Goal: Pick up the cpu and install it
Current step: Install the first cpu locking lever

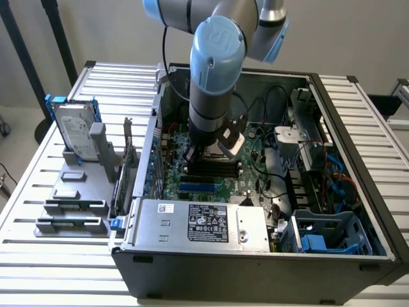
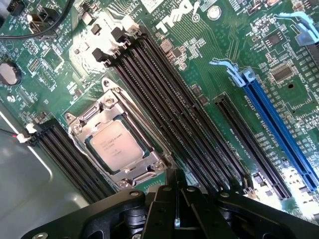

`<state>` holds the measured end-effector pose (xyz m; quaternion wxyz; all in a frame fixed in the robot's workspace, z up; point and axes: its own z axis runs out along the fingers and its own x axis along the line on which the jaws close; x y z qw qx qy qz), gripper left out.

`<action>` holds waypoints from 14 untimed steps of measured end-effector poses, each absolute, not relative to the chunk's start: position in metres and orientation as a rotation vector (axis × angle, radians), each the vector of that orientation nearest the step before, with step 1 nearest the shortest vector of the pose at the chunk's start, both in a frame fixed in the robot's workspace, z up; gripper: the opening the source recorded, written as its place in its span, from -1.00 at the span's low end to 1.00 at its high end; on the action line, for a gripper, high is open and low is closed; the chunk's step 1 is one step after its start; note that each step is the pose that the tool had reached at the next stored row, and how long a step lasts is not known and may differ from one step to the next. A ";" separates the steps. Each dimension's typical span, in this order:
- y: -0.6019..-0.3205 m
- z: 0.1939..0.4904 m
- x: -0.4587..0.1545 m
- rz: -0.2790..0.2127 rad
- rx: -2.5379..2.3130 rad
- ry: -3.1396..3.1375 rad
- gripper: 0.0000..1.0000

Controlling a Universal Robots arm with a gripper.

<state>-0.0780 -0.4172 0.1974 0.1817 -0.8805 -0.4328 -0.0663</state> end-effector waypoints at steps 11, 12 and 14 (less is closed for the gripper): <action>-0.396 0.203 -0.078 -0.168 -2.467 -1.255 -0.79; -0.395 0.204 -0.078 -0.165 -2.464 -1.261 -0.79; -0.392 0.207 -0.078 -0.159 -2.459 -1.274 -0.79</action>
